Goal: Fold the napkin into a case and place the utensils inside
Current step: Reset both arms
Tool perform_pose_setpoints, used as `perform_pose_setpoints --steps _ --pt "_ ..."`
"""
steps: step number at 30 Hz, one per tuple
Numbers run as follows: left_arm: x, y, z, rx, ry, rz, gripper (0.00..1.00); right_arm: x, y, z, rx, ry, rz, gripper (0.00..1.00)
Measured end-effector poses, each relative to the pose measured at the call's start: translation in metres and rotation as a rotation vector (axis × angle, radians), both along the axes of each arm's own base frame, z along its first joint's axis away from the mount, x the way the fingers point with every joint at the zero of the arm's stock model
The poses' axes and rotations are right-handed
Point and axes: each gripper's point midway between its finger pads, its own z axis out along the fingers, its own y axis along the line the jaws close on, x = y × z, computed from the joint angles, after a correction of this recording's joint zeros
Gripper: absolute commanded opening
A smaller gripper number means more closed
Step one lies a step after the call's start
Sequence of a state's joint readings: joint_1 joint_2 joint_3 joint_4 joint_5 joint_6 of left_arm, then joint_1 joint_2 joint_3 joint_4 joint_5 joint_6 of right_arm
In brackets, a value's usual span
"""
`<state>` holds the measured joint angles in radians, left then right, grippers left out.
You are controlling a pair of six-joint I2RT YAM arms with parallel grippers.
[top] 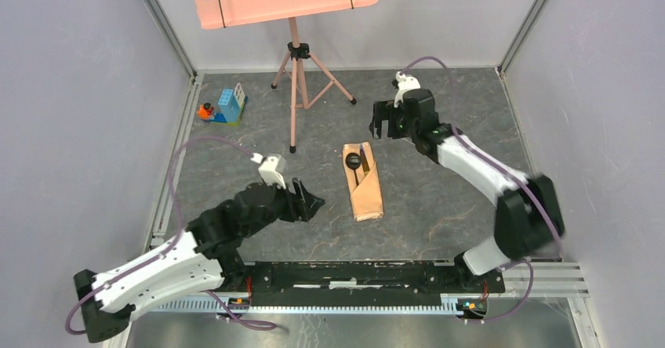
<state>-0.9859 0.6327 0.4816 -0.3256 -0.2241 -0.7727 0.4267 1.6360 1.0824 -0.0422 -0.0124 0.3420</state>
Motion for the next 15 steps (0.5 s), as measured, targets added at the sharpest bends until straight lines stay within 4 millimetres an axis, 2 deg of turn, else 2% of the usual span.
perform_pose_setpoints --steps 1,2,3,4,6,7,9,13,15 --pt "0.002 0.002 0.021 -0.010 -0.020 0.010 0.91 -0.011 -0.006 0.026 -0.025 -0.042 0.014 0.98" --pt "0.004 0.005 0.052 -0.029 -0.053 0.022 0.97 -0.021 -0.008 0.051 -0.034 -0.087 0.028 0.98" --pt "0.007 0.007 0.080 -0.050 -0.092 0.030 1.00 -0.034 -0.011 0.080 -0.038 -0.142 0.045 0.98" --pt "0.009 0.011 0.109 -0.069 -0.131 0.043 1.00 -0.048 -0.014 0.109 -0.032 -0.198 0.063 0.98" --pt "0.012 0.020 0.156 -0.094 -0.200 0.066 1.00 -0.073 -0.021 0.153 -0.012 -0.291 0.086 0.98" --pt "0.014 0.027 0.180 -0.095 -0.240 0.082 1.00 -0.090 -0.029 0.182 0.002 -0.353 0.092 0.98" --pt "0.015 0.042 0.226 -0.098 -0.316 0.116 1.00 -0.115 -0.046 0.223 0.024 -0.446 0.083 0.98" --pt "0.016 0.066 0.290 -0.090 -0.424 0.164 1.00 -0.162 -0.075 0.292 0.065 -0.608 0.061 0.98" --pt "0.015 0.075 0.311 -0.091 -0.465 0.177 1.00 -0.185 -0.090 0.322 0.089 -0.690 0.045 0.98"
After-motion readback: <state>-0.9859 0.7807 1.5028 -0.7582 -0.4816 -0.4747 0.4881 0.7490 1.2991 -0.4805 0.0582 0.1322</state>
